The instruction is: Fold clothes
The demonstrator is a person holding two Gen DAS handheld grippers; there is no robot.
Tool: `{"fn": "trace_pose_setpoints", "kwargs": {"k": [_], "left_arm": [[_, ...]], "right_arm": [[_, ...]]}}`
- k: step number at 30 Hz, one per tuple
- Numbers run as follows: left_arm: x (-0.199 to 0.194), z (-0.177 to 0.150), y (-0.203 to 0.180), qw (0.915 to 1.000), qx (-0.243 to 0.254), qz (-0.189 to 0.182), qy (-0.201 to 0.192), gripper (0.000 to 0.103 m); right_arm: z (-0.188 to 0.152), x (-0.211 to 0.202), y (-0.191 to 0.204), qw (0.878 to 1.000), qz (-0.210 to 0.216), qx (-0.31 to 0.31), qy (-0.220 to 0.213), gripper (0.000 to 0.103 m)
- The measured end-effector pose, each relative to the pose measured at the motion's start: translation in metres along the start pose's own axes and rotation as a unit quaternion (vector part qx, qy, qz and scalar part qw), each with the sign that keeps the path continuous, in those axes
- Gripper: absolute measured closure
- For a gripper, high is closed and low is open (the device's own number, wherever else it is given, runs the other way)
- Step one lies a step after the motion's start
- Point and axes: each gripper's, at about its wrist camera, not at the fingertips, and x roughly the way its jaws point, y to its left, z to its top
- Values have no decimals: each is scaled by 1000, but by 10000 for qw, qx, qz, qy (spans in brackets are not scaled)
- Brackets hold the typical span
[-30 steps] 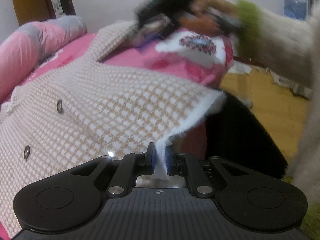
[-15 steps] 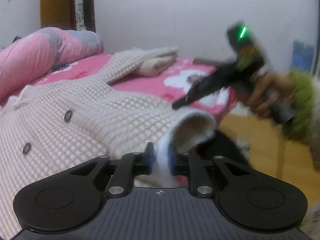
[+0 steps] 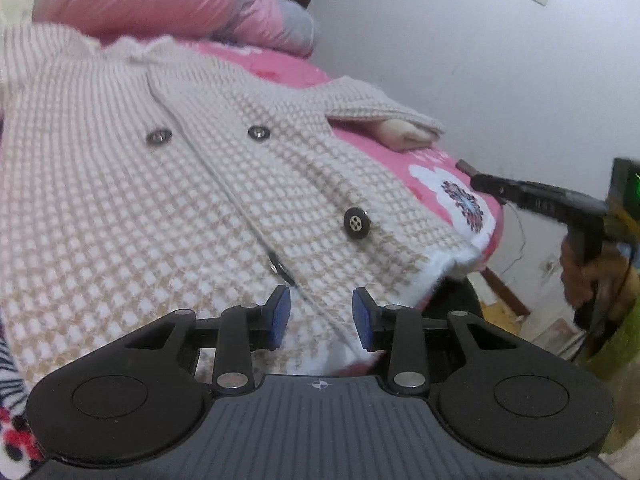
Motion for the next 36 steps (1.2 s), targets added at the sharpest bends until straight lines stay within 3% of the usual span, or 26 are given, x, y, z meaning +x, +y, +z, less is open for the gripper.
{"fn": "trace_pose_setpoints", "kwargs": {"k": [3,7,9,10,15,18,22,24,25,32,36], "left_arm": [[13,2,0,9996,-135,81,229,70],[25,3,3,9979,-438,293,373,73],[25,4,6,9970,-610,315,348,76],[25,5,7,9967,-657,331,340,79],[26,9,10,9951,-850,333,385,82],[24,10,10,9933,-1028,265,467,78],[23,9,0,9944,-929,242,448,74],[26,8,-7,9957,-752,408,355,87],[25,8,-9,9958,-707,500,313,99],[-5,18,-12,9953,-742,567,-267,102],[12,7,1,9928,-814,857,169,103]], "right_arm": [[-4,0,24,9996,117,-269,19,98],[-17,-22,67,9889,785,-1211,-348,95],[-28,-30,90,9762,1066,-1834,-457,73],[-34,-33,99,9704,1127,-2084,-457,68],[-61,-32,129,9459,867,-3104,-375,64],[-72,-33,141,9400,851,-3277,-419,64],[-71,-30,133,9498,785,-2981,-529,64],[-69,-31,124,9584,679,-2715,-568,64],[-67,-32,117,9634,609,-2548,-567,64],[-65,-42,77,9829,52,-1778,-474,64],[-70,-35,63,9881,-160,-1498,-299,64]]}}
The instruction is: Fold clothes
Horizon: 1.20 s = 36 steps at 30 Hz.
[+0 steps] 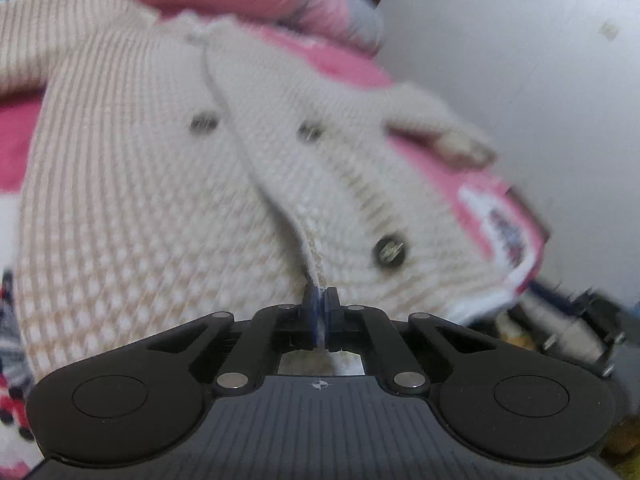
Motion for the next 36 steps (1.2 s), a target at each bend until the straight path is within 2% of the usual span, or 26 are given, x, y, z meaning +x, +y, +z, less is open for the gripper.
{"fn": "trace_pose_setpoints", "kwargs": {"k": [7,10,13,14,17,18,19,22,24,29,31,32,33,36], "left_arm": [[-7,-12,4,9986,240,443,-163,103],[-16,-12,12,9991,251,276,-192,103],[-38,-5,12,9971,390,207,-627,103],[-44,-1,7,9954,506,168,-790,103],[-42,14,-13,9902,979,-154,-986,87],[-36,17,-20,9887,1132,-239,-951,87],[-26,19,-29,9867,1332,-305,-882,87],[7,16,-43,9840,1733,-137,-382,87],[22,13,-39,9848,1735,41,6,87],[23,16,-21,9899,1375,-325,153,86],[23,17,-19,9904,1295,-427,207,86],[23,17,-18,9907,1261,-472,215,86],[22,18,-16,9908,1235,-514,215,86],[23,17,-12,9907,1201,-610,186,86]], "right_arm": [[-3,9,-22,9978,-234,616,74,64],[1,14,-29,9966,-242,791,-10,65],[12,18,-41,9934,-42,1123,-243,66],[16,23,-44,9917,62,1259,-269,71],[29,39,-53,9859,363,1603,-307,80],[34,47,-52,9852,469,1629,-249,85],[38,55,-52,9855,536,1601,-195,87],[50,75,-56,9875,569,1471,-62,89],[57,87,-66,9876,597,1452,30,89],[72,139,-97,9916,493,1119,425,88],[66,178,-128,9815,505,1653,820,86],[59,200,-149,9675,679,2168,1111,83],[51,218,-166,9485,955,2712,1328,81],[31,237,-178,9121,1464,3529,1489,80]]}}
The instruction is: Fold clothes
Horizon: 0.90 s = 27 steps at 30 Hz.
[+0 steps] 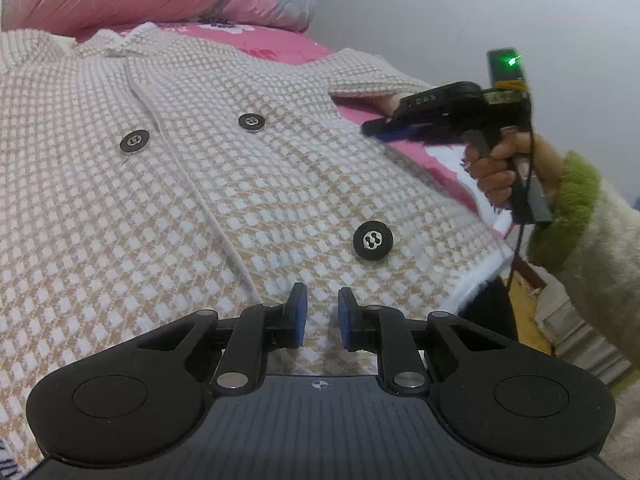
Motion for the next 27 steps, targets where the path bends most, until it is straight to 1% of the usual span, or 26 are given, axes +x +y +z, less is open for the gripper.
{"fn": "trace_pose_setpoints", "kwargs": {"k": [1,2,3,4,5,6,7,8,9,12,13,14,15,17,18,20,21,24,25,27], "left_arm": [[0,-1,1,10000,-11,-31,-13,86],[0,-1,3,10000,-25,-69,-18,86],[2,0,5,9999,-28,-97,-15,86],[2,0,6,9999,-21,-117,-5,86],[2,-1,6,9999,-8,-127,6,86],[3,0,6,9999,17,-128,19,86],[4,1,7,9999,42,-128,31,86],[5,2,7,9999,79,-125,39,86],[5,2,7,9998,127,-128,41,86],[6,0,6,9997,228,-113,44,86],[6,0,6,9996,263,-101,43,86],[5,0,5,9995,297,-91,43,86],[4,-1,6,9994,316,-99,44,86],[2,-2,8,9994,326,-135,47,86],[1,-2,9,9993,327,-154,57,86],[0,-3,9,9992,327,-192,79,86],[0,-3,9,9992,329,-204,92,86],[0,-1,10,9991,343,-216,138,86],[0,-1,10,9990,362,-217,152,86],[-1,-2,10,9989,367,-234,178,86]], "right_arm": [[-1,5,-7,9995,184,251,75,80],[-4,5,-6,9994,276,204,82,80],[-8,4,-1,9994,339,62,67,84],[-9,3,4,9995,283,-128,54,88],[-9,1,10,9993,189,-332,43,99],[-10,2,16,9977,-134,-665,-9,100],[-11,2,23,9931,-530,-1040,-74,100],[-12,3,30,9856,-925,-1411,-139,100],[-17,9,33,9750,-1247,-1833,-134,100],[-28,20,36,9583,-1566,-2382,-198,96],[-26,16,36,9570,-1613,-2401,-233,92],[-21,9,35,9570,-1646,-2375,-272,78],[-16,3,35,9569,-1679,-2348,-310,69],[-3,-12,30,9682,-1497,-1974,-355,69],[4,-17,31,9712,-1466,-1830,-431,69],[17,-19,38,9712,-1334,-1894,-557,70],[25,-19,43,9733,-1154,-1881,-625,71],[54,2,61,9807,-562,-1792,-550,74],[64,13,64,9812,-481,-1808,-483,75],[85,47,63,9832,-415,-1763,-232,80]]}}
